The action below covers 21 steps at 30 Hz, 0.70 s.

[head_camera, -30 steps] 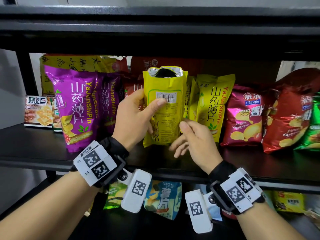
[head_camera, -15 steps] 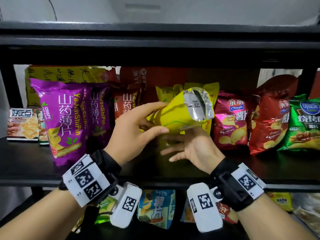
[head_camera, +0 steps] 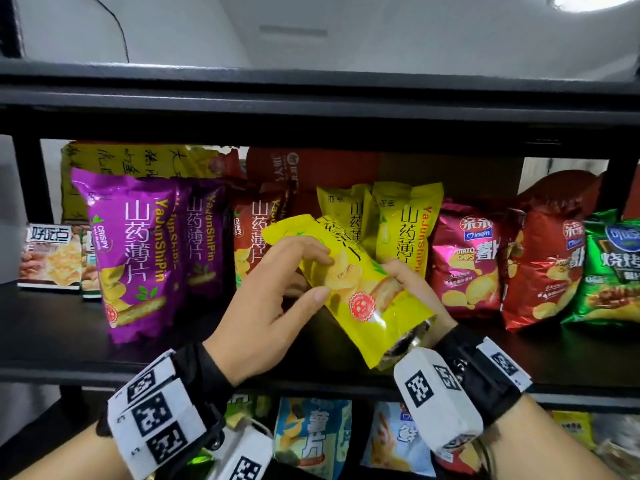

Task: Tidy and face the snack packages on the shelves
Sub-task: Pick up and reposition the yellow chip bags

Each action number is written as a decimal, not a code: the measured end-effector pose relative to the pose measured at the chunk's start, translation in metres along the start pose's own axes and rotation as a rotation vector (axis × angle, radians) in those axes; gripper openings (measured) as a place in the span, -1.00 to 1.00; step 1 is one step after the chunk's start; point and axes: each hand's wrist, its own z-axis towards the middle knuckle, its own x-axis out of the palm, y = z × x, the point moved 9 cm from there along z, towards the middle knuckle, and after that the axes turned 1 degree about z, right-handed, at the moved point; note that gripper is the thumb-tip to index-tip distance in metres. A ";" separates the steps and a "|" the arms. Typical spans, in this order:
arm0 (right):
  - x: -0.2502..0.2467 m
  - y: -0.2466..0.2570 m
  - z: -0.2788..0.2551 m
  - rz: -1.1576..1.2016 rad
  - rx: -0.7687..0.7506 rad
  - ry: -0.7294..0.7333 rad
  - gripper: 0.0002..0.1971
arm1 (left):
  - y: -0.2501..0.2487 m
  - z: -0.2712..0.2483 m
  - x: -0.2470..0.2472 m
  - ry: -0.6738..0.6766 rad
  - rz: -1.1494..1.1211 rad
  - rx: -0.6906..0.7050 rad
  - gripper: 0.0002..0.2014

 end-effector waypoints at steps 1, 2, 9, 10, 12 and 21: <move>0.007 -0.003 0.000 0.055 0.060 0.026 -0.82 | 0.003 -0.001 0.000 -0.012 -0.014 -0.037 -0.68; 0.017 -0.004 -0.001 0.115 0.082 0.084 -0.74 | 0.007 -0.002 0.001 -0.018 -0.026 -0.076 -0.65; 0.050 0.012 -0.021 0.189 -0.112 0.274 -0.47 | 0.040 -0.010 0.016 -0.013 -0.387 -0.382 -0.48; 0.051 0.014 -0.023 0.143 -0.133 0.253 -0.50 | 0.043 -0.010 0.017 -0.022 -0.401 -0.398 -0.47; 0.055 0.015 -0.026 0.033 -0.171 0.242 -0.55 | 0.048 -0.009 0.020 -0.040 -0.474 -0.410 -0.48; 0.062 0.021 -0.034 -0.006 -0.275 0.142 -0.65 | 0.085 -0.015 0.009 -0.201 -0.749 -0.547 -0.57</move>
